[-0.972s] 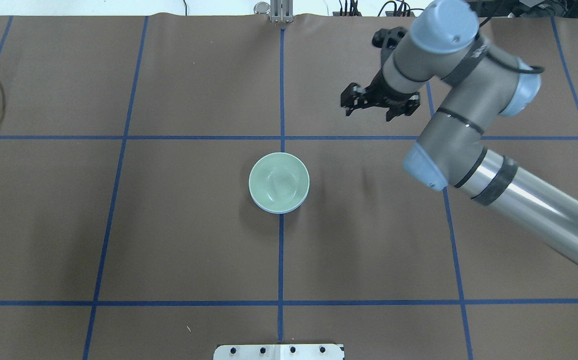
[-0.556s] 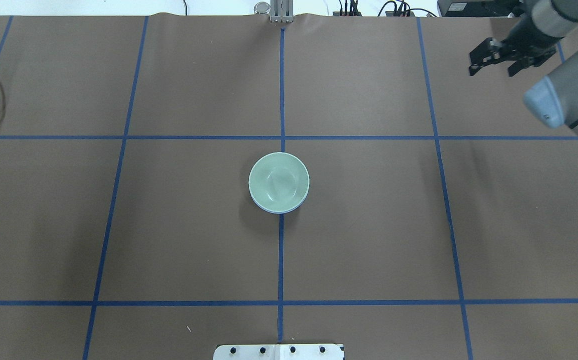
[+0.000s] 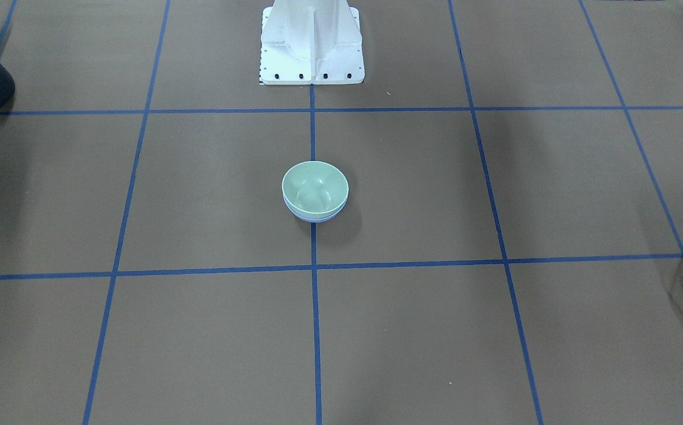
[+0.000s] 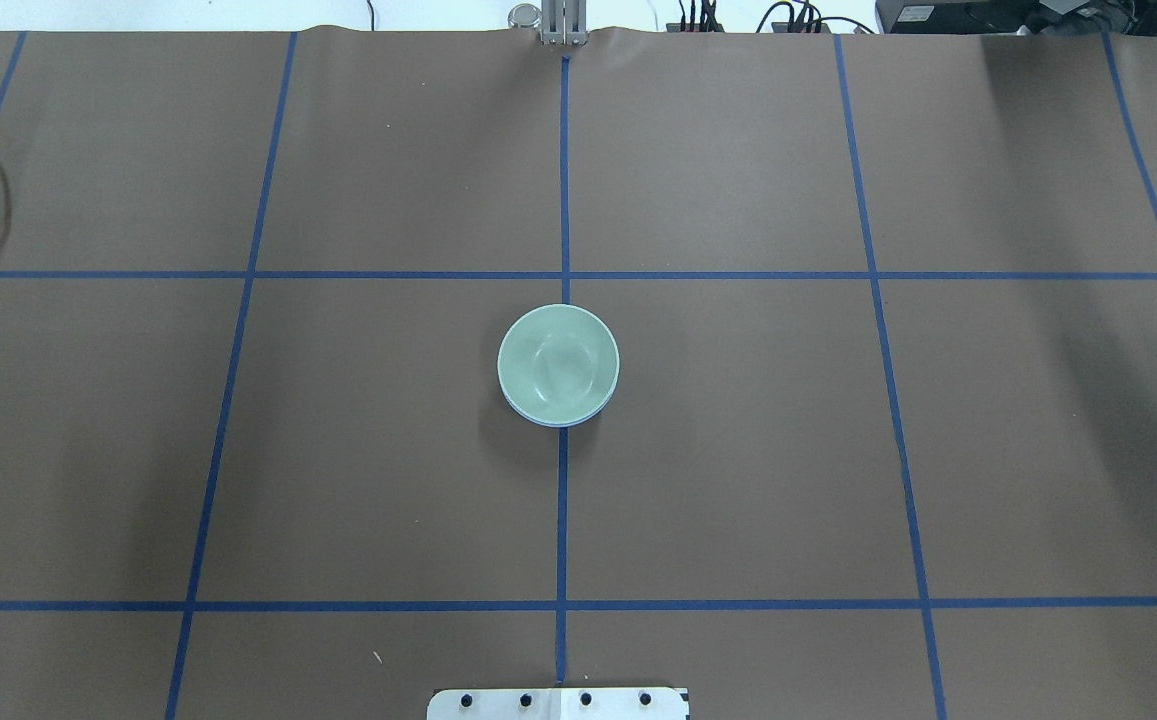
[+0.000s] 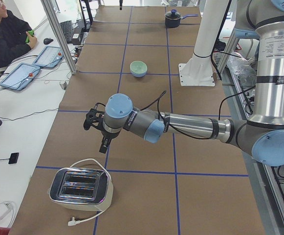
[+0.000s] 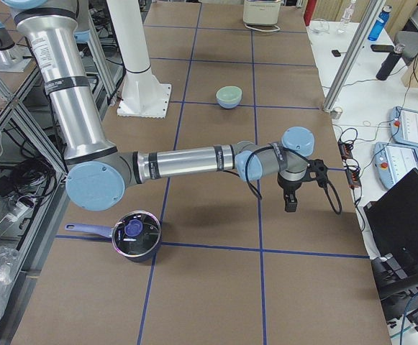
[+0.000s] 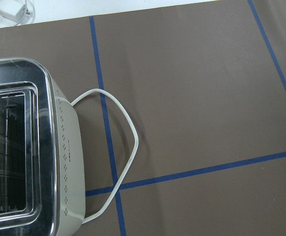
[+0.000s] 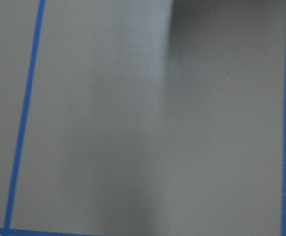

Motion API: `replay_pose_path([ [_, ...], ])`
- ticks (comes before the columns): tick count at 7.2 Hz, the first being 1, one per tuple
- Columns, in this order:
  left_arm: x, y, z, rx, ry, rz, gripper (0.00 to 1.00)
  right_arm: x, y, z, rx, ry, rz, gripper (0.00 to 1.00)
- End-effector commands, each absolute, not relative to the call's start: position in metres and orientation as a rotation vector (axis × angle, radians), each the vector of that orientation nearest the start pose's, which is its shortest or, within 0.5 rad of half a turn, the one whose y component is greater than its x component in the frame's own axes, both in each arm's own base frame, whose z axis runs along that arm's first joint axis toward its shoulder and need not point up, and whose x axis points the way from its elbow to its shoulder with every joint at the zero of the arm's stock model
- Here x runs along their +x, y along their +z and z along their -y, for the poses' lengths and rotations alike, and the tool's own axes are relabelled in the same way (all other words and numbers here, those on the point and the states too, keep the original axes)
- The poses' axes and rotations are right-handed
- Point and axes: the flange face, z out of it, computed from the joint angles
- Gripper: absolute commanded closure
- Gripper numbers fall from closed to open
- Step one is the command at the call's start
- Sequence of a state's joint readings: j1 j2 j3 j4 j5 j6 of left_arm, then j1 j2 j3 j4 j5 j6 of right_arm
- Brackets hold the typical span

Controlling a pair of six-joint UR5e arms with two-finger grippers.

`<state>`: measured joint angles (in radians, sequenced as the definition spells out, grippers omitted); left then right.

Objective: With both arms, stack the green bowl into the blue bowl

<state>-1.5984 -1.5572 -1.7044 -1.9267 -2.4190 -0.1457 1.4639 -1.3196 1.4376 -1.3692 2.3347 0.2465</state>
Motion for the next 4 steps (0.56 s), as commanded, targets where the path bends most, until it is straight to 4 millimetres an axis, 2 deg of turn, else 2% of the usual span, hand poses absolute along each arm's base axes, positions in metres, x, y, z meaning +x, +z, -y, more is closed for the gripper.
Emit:
replay_pose_path([
  [1,-0.072,0.553,0.5,0.397,0.042,-0.855,0.02,0.031,0.59,0.583,0.17,0.022,0.797,0.0],
  [2,-0.073,0.552,0.5,0.399,0.042,-0.856,0.02,0.03,0.591,0.574,0.169,0.02,0.797,0.0],
  [4,-0.073,0.552,0.5,0.399,0.042,-0.856,0.02,0.031,0.589,0.57,0.174,0.02,0.799,0.0],
])
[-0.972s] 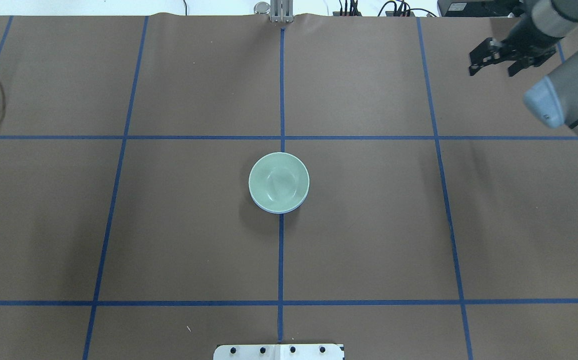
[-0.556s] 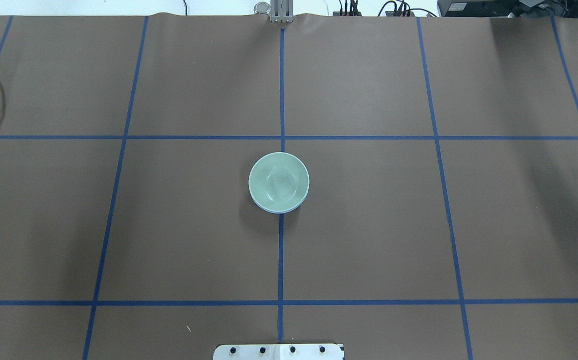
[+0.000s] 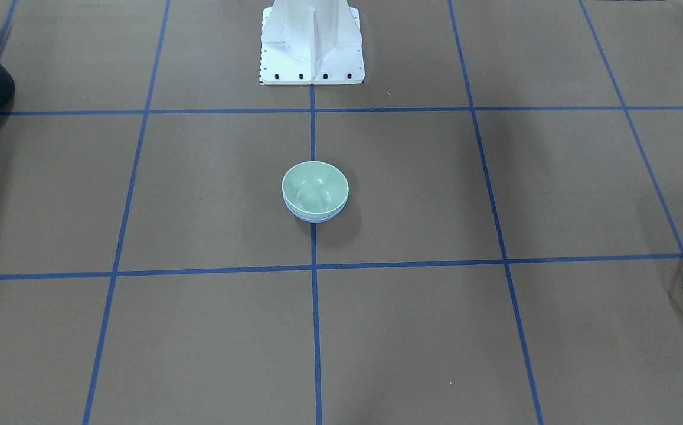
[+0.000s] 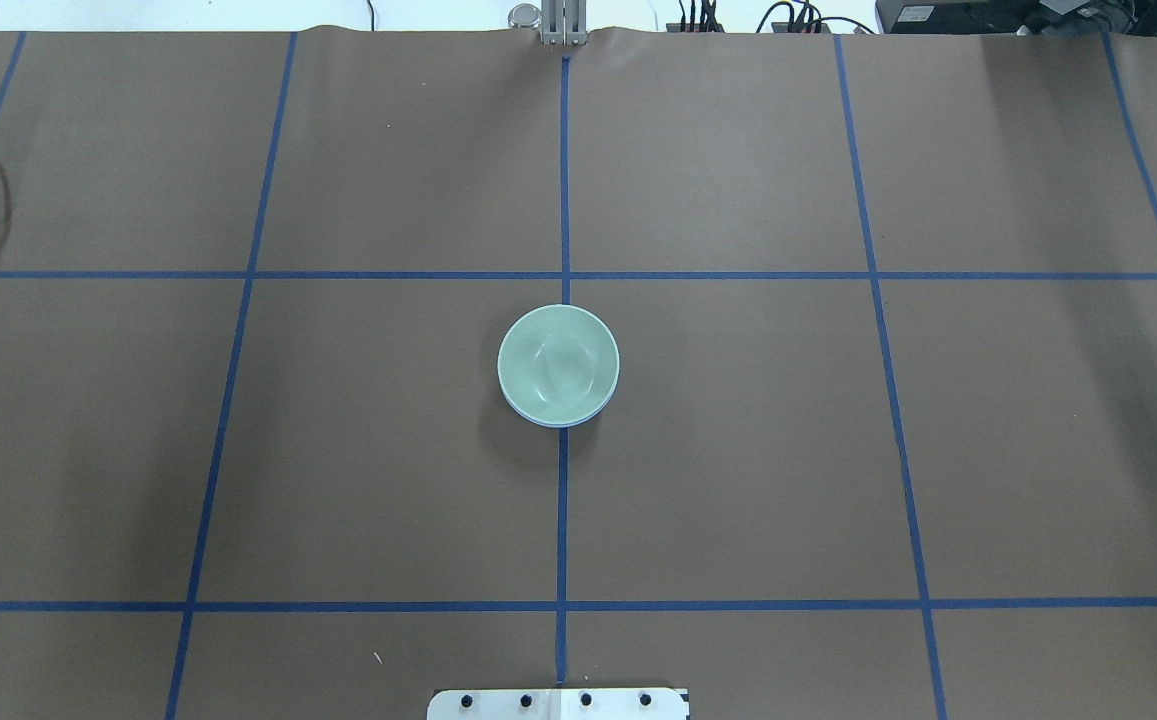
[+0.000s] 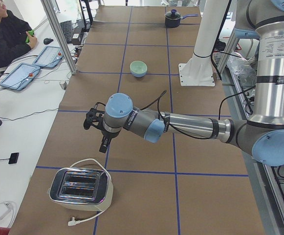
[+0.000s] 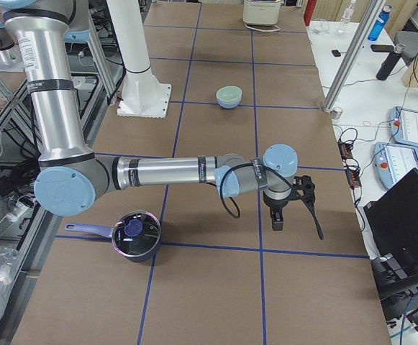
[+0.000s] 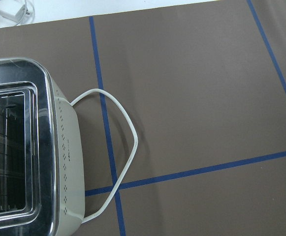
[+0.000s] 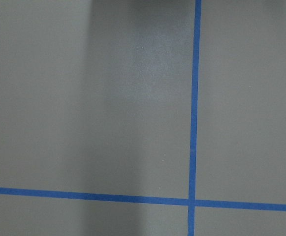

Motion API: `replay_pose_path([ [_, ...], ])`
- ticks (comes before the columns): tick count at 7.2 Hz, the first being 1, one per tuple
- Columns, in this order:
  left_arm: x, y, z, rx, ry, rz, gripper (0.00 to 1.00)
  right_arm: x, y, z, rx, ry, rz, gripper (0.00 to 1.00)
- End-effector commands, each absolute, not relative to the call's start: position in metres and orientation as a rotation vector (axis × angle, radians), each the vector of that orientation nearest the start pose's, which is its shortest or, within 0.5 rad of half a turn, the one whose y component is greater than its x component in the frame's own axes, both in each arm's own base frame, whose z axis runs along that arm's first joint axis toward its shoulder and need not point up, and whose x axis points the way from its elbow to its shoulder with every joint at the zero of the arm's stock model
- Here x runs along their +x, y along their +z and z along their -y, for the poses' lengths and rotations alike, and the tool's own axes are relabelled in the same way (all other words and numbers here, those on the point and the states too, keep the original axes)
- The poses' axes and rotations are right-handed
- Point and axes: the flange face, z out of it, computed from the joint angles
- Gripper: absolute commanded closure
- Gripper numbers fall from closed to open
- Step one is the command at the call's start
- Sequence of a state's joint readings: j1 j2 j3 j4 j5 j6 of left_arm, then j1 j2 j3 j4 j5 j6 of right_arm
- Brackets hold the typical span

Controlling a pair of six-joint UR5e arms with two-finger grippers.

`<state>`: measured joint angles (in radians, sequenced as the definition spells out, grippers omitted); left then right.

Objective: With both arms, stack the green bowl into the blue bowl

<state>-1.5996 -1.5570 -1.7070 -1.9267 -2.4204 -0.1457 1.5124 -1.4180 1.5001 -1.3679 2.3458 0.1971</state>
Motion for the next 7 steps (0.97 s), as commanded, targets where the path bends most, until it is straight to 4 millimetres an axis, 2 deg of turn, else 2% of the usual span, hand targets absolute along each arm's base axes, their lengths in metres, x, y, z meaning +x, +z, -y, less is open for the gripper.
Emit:
replay_pose_path([
  [1,-0.075,0.552,0.5,0.402,0.039,-0.856,0.02,0.031,0.59,0.57,0.172,0.019,0.797,0.0],
  [7,-0.075,0.55,0.5,0.406,0.041,-0.856,0.02,0.033,0.576,0.566,0.201,0.019,0.772,0.0],
])
